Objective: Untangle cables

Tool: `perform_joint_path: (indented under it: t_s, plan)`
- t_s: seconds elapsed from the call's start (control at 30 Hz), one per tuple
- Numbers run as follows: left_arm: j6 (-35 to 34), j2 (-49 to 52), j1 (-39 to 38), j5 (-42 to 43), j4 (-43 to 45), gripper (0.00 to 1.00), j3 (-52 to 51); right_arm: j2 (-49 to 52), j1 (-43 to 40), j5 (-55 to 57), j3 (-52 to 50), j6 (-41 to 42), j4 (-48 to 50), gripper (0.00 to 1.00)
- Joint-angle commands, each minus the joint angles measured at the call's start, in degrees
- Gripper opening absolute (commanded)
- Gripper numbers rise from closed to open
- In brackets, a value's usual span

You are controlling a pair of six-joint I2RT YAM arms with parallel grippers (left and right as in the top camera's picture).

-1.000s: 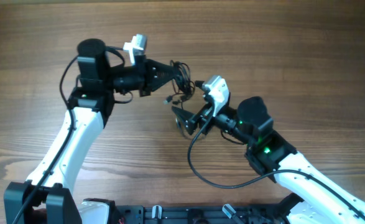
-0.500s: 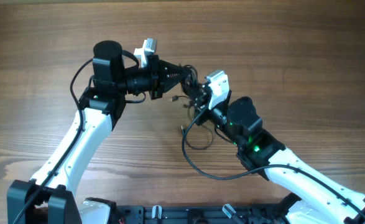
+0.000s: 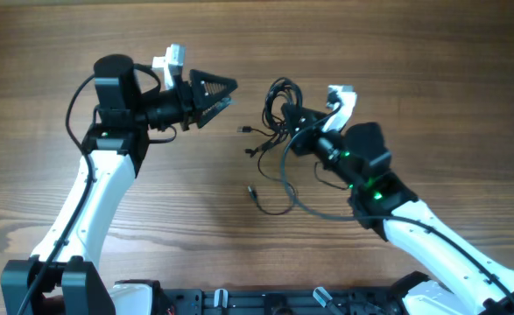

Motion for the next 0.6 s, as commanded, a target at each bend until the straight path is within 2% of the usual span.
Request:
perform_joint_path:
  t_s: [0.0, 0.07, 0.13, 0.2, 0.37, 0.43, 0.5, 0.57]
  plan:
    - [17.3, -0.1, 0.5, 2.2, -6.3, 0.6, 0.4, 0.3, -3.2, -14.9, 0.3, 11.6, 3.4, 0.04]
    - [25.4, -0.1, 0.5, 2.2, -11.9, 0.6, 0.4, 0.3, -3.8, -19.3, 0.3, 11.6, 6.7, 0.04]
    - [30.3, -0.1, 0.5, 2.2, -15.4, 0.55, 0.4, 0.3, -3.8, -21.1, 0.3, 13.1, 8.5, 0.04]
    - [30.6, -0.1, 0.5, 2.8, -16.4, 0.48, 0.4, 0.3, -3.8, -21.5, 0.3, 15.7, 8.7, 0.04]
    - [30.6, -0.1, 0.5, 3.3, -16.3, 0.45, 0.4, 0.3, -3.8, -22.3, 0.3, 11.3, 9.6, 0.04]
    - [30.8, -0.1, 0.5, 3.3, -16.2, 0.4, 0.4, 0.3, -3.8, -22.5, 0.3, 11.0, 10.0, 0.04]
    - [36.3, -0.1, 0.3, 5.0, -16.3, 0.39, 0.4, 0.5, -3.8, -22.5, 0.3, 11.0, 10.0, 0.04]
    - [43.8, -0.1, 0.1, 8.0, -16.3, 0.44, 0.4, 0.9, -3.8, -23.4, 0.3, 11.0, 9.8, 0.04]
